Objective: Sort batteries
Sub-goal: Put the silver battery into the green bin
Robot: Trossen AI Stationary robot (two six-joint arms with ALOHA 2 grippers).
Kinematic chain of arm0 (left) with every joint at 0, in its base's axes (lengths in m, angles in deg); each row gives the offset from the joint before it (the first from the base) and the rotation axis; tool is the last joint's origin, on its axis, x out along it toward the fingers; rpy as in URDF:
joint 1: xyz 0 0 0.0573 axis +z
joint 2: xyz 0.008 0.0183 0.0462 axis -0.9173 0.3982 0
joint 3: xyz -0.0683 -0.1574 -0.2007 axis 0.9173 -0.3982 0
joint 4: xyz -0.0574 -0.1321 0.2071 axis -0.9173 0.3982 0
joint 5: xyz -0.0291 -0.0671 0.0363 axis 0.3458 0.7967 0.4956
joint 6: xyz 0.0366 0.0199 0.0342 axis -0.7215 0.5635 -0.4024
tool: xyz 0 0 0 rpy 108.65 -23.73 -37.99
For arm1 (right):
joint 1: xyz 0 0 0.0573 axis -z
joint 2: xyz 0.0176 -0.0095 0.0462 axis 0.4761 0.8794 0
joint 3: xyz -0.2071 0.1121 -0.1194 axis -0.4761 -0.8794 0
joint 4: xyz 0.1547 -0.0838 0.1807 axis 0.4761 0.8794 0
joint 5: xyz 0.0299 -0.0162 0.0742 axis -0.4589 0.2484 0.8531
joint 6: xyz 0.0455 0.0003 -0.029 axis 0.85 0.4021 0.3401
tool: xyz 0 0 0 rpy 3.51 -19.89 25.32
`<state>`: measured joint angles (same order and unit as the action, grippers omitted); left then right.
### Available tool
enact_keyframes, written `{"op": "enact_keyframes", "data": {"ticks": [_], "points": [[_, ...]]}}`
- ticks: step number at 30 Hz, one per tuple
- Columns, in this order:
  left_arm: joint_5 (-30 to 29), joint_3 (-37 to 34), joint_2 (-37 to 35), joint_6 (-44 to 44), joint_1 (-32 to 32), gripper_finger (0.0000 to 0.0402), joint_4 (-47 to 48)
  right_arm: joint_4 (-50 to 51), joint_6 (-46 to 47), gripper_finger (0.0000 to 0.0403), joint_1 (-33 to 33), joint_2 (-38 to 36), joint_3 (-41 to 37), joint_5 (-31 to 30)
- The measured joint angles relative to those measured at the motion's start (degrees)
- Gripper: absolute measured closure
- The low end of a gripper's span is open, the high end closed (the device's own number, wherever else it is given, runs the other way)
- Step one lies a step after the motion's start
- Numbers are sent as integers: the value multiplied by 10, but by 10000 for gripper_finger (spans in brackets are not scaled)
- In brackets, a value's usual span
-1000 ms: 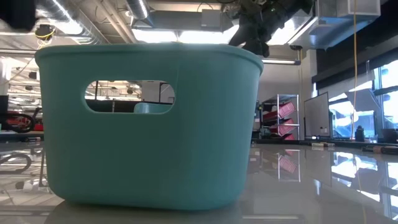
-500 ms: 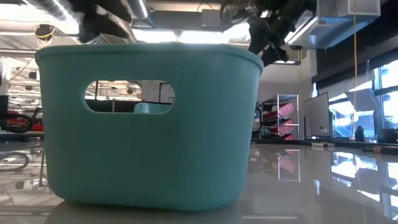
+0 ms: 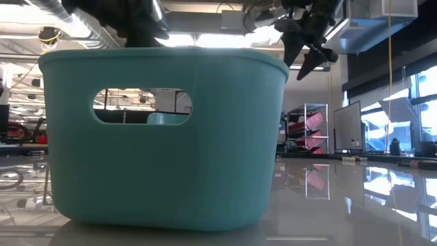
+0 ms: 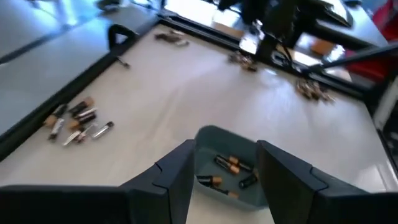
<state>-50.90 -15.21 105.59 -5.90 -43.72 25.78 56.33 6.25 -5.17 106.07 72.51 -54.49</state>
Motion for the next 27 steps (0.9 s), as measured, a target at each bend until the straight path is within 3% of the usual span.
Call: {"op": "enact_keyframes", "data": {"ticks": [4, 9, 12, 16, 18, 22, 27], "points": [[88, 0, 58, -16, 67, 243, -15, -3, 0, 149, -24, 7, 0, -28], [155, 0, 147, -10, 132, 243, -86, -73, -134, 149, 5, 33, 0, -35], [166, -1, 184, 60, 167, 243, -120, -155, -220, 149, 67, 55, 0, 28], [165, -1, 195, 119, 207, 243, -154, -246, -277, 149, 158, 95, 0, 191], [155, -1, 195, 146, 225, 243, -156, -269, -297, 149, 199, 120, 0, 245], [143, -1, 195, 205, 255, 243, -164, -292, -305, 149, 254, 170, 0, 285], [95, -1, 195, 220, 271, 243, -164, -289, -299, 149, 283, 208, 6, 313]]}}
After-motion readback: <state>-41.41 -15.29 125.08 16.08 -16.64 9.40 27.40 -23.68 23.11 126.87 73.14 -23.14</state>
